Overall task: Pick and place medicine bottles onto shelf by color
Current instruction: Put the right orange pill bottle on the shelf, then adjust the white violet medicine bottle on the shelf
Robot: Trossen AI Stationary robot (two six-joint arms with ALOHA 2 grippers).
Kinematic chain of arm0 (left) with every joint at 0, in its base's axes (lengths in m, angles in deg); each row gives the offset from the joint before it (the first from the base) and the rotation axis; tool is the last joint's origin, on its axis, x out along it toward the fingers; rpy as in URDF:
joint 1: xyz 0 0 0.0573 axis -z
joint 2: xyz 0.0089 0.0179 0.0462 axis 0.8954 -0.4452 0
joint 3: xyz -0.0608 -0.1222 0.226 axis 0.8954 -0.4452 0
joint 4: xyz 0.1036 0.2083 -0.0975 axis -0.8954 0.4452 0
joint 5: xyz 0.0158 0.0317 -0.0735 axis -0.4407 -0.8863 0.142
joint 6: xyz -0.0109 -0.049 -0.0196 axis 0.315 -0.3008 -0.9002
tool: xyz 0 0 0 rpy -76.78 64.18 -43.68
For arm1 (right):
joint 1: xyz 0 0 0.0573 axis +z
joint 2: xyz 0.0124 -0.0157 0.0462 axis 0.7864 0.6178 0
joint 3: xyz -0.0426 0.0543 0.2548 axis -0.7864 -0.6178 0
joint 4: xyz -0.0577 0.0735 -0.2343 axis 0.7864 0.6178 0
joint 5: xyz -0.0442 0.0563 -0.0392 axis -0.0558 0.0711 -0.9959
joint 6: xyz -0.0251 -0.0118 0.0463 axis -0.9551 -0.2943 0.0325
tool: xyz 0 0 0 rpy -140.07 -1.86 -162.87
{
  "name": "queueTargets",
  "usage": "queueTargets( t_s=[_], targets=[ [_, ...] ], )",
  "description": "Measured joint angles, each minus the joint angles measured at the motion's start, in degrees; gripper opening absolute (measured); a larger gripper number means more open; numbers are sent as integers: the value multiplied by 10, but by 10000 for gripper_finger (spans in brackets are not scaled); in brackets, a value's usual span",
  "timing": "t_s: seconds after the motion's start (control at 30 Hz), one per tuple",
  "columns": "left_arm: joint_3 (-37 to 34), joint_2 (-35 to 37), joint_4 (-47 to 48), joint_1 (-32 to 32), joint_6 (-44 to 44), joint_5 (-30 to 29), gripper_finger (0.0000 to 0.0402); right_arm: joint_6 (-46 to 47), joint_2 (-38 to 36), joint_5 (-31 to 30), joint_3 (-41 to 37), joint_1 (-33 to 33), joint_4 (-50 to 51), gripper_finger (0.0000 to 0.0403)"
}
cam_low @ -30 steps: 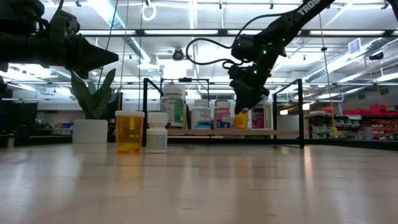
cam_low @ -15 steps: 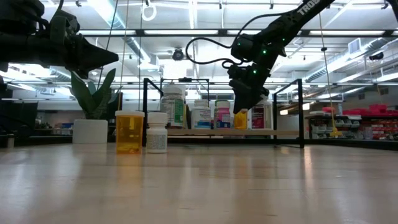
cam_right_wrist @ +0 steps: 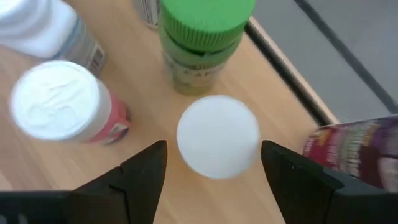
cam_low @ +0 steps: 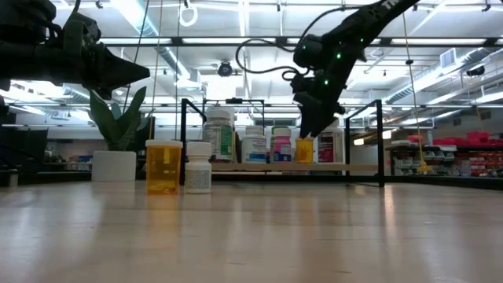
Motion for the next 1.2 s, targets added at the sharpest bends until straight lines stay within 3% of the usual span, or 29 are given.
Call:
queueTargets(
  t_s=[0.4,0.9,1.2],
  targets=[
    [0,0,0,0,0,0,33,5,-66,-55,34,-14,-5,267],
    [0,0,0,0,0,0,32,0,87,-81,330,-111,228,267],
    [0,0,0,0,0,0,37,26,140,-21,365,-154,271,267]
  ],
)
